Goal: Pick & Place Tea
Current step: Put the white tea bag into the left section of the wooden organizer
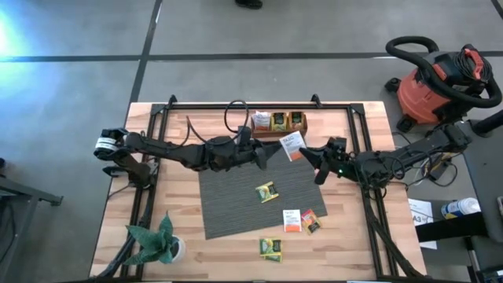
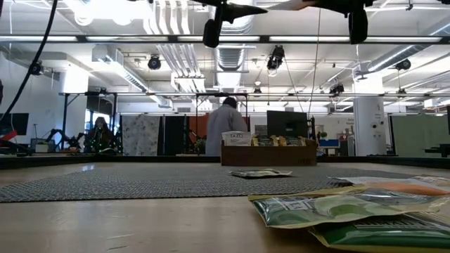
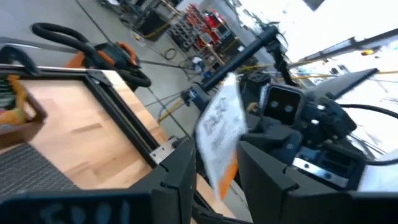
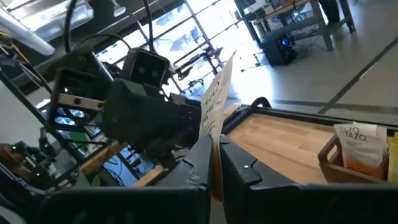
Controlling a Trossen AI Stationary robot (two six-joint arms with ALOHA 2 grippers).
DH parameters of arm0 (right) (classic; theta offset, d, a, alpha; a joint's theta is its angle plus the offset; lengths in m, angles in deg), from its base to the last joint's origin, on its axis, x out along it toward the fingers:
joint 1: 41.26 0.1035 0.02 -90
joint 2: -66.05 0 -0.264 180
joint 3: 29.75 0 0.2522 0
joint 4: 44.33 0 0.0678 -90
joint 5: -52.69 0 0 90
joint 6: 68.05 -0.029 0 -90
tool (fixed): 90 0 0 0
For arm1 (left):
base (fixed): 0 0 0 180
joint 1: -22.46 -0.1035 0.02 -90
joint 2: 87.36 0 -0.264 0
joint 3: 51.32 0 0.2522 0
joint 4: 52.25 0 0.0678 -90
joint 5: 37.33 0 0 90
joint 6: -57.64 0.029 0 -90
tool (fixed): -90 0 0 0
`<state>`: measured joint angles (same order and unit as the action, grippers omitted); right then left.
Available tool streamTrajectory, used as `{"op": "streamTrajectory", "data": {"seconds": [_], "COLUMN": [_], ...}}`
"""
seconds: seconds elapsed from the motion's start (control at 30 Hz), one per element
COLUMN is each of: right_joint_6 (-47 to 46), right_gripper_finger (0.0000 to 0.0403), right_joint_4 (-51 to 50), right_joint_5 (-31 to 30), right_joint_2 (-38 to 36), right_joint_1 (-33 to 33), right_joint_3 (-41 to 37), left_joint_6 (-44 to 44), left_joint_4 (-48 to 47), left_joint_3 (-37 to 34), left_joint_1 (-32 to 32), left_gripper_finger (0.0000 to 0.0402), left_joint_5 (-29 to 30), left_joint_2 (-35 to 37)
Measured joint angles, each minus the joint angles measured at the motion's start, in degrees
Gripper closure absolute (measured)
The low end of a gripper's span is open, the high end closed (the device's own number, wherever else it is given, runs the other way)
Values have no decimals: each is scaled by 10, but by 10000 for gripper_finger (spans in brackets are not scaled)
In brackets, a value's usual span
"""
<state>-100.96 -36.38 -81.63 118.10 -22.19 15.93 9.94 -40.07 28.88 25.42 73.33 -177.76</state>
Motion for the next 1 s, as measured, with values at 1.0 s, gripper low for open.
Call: {"op": "streamTrajectory", "data": {"seconds": [1.0], "right_joint_6": [-15], "right_gripper_finger": [390], "right_joint_4": [63], "right_joint_5": [44], "right_joint_2": [37], "right_joint_1": [-36], "right_joint_3": [3], "left_joint_6": [47], "left_joint_4": [64], "left_joint_3": [3], "left_joint_1": [-2], "left_gripper_finger": [325], "left_joint_5": [-59], "left_joint_2": [-34]}}
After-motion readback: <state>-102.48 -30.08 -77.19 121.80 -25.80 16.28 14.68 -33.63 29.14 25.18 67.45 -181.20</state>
